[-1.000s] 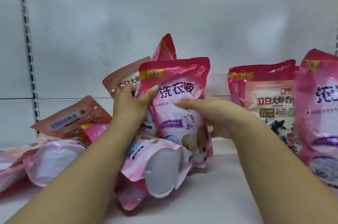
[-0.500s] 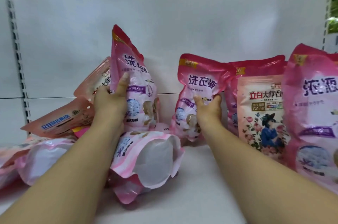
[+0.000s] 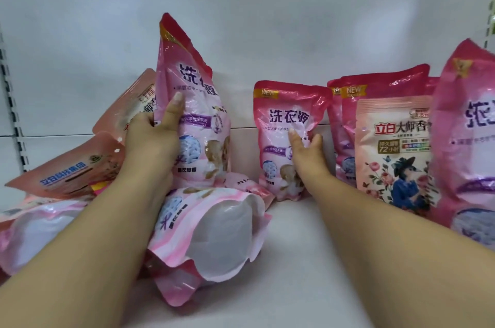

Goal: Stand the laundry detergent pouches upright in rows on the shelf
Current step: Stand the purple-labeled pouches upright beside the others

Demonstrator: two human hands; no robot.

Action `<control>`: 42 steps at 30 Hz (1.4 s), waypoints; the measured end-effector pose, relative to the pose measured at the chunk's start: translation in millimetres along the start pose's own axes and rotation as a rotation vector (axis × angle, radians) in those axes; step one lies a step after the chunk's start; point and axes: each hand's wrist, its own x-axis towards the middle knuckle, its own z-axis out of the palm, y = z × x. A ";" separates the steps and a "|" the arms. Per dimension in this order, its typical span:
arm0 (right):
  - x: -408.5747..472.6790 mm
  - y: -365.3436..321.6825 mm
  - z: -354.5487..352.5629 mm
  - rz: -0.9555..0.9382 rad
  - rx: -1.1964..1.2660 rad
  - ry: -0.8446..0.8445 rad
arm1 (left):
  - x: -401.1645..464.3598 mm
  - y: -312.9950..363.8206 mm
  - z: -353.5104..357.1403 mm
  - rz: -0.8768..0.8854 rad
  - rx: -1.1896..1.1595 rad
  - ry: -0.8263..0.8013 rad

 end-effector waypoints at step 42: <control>4.1 1.6 11.0 -0.130 0.141 0.061 | -1.2 0.8 1.3 0.024 -0.083 0.017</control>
